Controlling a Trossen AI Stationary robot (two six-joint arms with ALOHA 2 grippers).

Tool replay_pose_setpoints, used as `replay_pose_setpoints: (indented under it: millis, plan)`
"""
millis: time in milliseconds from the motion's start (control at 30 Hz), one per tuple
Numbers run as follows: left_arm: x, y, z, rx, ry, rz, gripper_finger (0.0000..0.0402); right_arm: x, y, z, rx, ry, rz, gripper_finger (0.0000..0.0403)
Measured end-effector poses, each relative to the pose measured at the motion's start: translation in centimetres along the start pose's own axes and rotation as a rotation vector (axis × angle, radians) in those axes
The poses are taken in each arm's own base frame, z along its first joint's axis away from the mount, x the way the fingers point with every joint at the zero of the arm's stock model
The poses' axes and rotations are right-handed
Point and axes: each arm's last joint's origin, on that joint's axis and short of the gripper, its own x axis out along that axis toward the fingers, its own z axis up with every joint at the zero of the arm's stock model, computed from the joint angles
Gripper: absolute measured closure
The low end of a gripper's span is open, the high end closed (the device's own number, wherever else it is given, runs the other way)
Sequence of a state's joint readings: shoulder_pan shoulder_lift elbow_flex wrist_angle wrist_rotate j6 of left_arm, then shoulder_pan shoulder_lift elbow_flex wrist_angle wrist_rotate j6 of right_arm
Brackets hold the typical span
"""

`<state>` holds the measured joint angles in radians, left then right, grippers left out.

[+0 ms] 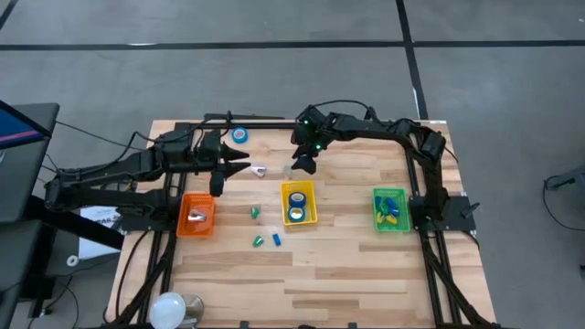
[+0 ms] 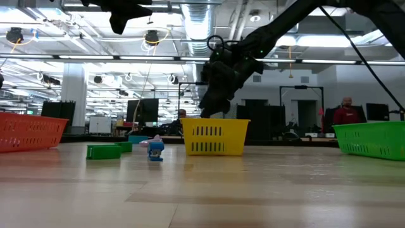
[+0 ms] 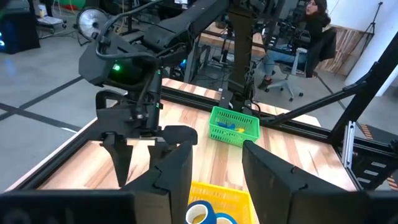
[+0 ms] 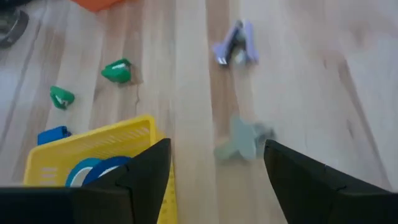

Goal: Pick and place Stapler, Stapler remover, tape
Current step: Put the purple staple remover into the orange basket

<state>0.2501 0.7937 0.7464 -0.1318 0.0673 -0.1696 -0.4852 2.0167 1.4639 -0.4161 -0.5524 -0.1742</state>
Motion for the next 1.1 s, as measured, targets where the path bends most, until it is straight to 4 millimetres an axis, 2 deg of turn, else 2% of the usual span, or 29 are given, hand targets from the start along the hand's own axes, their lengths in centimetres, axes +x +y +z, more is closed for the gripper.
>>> replay_pose_setpoints:
  millis: [100,233,467,633,800,1100]
  plan:
    - [0.0,0.0,0.0,0.000,0.000,0.000,0.0270,0.4,0.7,0.2,-0.071,-0.002,0.011,0.0153]
    - [0.0,0.0,0.0,0.000,0.000,0.000,0.0270,0.7,1.2,0.2,0.006,0.006,0.000,0.0154]
    - [0.0,0.0,0.0,0.013,0.000,0.000,0.0270,0.4,0.3,0.3,0.163,-0.012,-0.100,0.0154]
    - [0.0,0.0,0.0,0.014,-0.001,0.000,0.0270,1.0,-0.1,-1.0,0.204,0.003,-0.102,0.0155]
    - [0.0,0.0,0.0,0.015,-0.001,0.000,0.0270,1.6,-0.3,-2.2,0.216,-0.001,-0.102,0.0155]
    - [0.0,0.0,0.0,0.015,-0.001,0.000,0.0270,1.9,0.1,-1.8,0.184,-0.031,-0.123,0.0155]
